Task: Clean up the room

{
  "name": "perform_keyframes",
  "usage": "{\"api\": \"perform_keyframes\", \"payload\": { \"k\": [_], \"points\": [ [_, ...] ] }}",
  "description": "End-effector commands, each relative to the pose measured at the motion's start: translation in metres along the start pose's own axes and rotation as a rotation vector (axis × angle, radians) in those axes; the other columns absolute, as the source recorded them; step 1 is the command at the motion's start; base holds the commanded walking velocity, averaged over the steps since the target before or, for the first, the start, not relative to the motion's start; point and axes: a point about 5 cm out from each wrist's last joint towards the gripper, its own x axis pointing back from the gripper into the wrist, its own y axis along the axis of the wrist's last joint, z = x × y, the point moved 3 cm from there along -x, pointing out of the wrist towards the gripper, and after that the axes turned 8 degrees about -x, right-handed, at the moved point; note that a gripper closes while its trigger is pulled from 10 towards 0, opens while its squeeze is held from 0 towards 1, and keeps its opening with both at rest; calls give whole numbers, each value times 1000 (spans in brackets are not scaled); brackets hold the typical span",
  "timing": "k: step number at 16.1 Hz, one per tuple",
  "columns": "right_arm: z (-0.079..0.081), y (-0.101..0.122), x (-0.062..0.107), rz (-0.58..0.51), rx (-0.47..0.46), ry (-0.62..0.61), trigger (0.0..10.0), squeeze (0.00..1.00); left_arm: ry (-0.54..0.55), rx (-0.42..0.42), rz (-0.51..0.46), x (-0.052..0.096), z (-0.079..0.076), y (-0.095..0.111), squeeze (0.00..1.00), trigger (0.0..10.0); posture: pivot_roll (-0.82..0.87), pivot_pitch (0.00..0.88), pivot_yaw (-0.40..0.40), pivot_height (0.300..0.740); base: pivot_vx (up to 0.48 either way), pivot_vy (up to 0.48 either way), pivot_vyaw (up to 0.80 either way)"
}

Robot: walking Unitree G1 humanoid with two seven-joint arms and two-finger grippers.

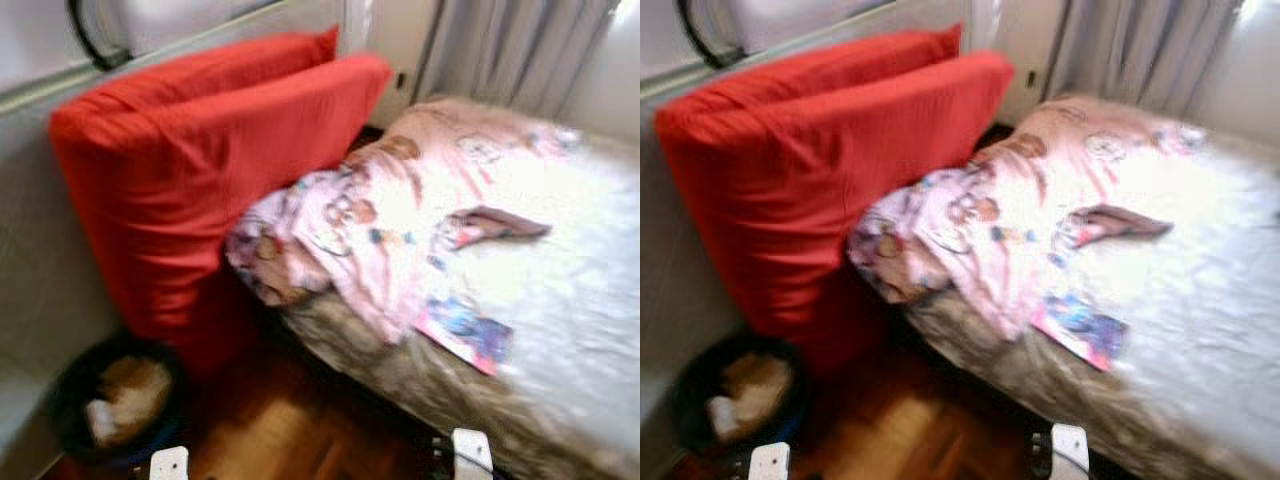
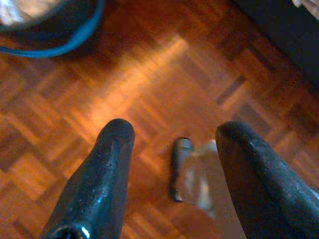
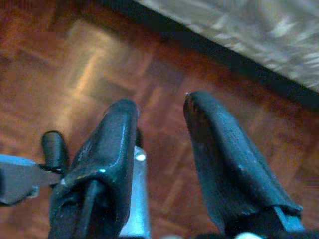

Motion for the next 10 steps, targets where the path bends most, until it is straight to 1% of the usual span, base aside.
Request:
{"api": "perform_keyframes", "payload": {
  "k": [1, 6, 10],
  "points": [
    [-40, -12, 7, 36, -144, -32, 10000, 0, 0, -86, 161, 6, 22, -25, 0, 10000, 29, 0, 0, 740, 0, -379, 0],
    [-42, -13, 8, 38, -137, -36, 10000, 0, -7, -84, 170, 7, 22, -27, 0, 10000, 29, 0, -3, 740, 0, 0, 0],
    [-43, -13, 8, 34, -139, -34, 10000, 0, -5, -84, 173, 8, 25, -28, 0, 10000, 30, 0, -9, 740, 0, 0, 0]
  ]
}}
